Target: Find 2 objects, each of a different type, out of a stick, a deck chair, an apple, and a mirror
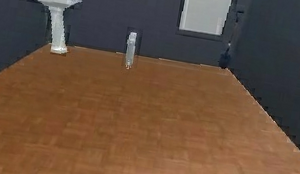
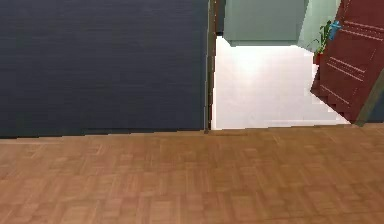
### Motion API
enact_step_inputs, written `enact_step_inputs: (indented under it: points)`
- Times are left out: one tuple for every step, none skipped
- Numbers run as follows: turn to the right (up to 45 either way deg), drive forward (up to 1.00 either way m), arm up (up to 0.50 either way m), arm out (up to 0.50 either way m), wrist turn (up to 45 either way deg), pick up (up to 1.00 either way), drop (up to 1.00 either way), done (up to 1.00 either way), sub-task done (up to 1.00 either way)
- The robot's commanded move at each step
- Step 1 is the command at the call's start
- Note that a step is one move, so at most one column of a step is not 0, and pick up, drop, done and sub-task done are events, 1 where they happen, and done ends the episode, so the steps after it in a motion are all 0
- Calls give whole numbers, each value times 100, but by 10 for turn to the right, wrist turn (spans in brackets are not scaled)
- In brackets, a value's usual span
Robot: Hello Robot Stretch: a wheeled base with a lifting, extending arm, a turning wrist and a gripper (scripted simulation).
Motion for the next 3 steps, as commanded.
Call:
enact_step_inputs:
  points:
    - [30, 0, 0, 0, 0, 0, 0, 0, 0]
    - [0, 100, 0, 0, 0, 0, 0, 0, 0]
    - [0, 100, 0, 0, 0, 0, 0, 0, 0]
